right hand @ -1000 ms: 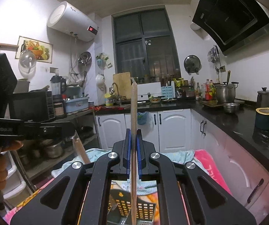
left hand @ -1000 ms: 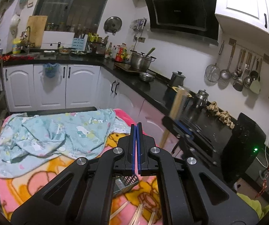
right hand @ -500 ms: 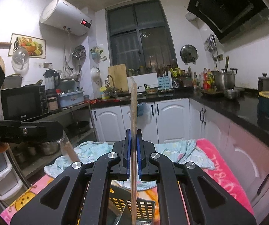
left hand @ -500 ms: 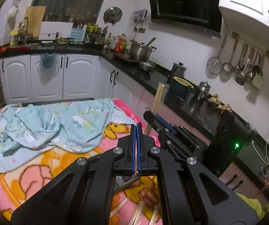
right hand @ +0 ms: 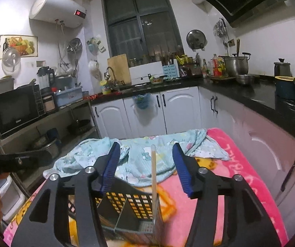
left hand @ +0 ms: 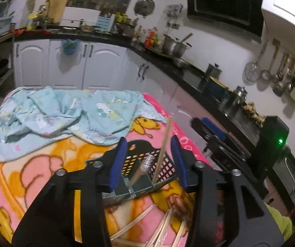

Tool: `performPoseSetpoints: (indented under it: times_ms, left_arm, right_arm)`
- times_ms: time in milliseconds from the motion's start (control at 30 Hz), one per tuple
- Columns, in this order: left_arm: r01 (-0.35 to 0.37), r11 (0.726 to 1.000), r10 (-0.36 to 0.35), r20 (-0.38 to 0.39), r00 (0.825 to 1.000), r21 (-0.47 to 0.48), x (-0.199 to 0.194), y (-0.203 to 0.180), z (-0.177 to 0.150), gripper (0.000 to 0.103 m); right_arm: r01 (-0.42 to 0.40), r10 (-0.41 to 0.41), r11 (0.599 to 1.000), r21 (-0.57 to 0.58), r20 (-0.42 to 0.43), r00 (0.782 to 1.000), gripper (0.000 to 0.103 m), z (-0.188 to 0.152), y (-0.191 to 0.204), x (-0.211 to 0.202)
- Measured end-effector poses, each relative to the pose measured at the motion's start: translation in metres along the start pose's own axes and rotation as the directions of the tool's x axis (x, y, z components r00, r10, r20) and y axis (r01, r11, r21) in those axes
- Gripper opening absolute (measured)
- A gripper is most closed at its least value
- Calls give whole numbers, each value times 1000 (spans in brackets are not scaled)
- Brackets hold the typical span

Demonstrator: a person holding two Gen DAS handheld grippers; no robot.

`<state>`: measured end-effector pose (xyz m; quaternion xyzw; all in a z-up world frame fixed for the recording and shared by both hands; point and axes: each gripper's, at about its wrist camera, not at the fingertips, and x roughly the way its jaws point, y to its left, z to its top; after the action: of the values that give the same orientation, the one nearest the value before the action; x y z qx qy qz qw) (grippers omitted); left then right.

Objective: Organize utensils
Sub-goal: 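Open both tools to drop the chopsticks into the green basket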

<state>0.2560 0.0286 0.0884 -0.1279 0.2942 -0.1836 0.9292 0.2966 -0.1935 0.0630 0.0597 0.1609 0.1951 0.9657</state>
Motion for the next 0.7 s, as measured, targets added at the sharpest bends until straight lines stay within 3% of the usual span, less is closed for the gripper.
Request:
performPoseSetpoints:
  times_ms: [133,267,333,700]
  left_arm:
    - [-28,1000,29,56,998,-10,-22,6,-7,62]
    - [-52,999,53,114,992,-8,-45,8,-14,86]
    - [-66,998,66,130,989,-5,-54,7,-19,92]
    - [-115,992,107,167,980,41,-82,-10,-60,92]
  right_arm:
    - [9,-9,999,-30,-4,1000,64,-4,3,-20]
    - [22,-24,999,-48,-21,1000,69,-9,7,-36]
    - [30,-31,998,-62,-28,999,72,-12,10,-46]
    - [44,-50,991,-122,-47,998,78,-24,28,-92]
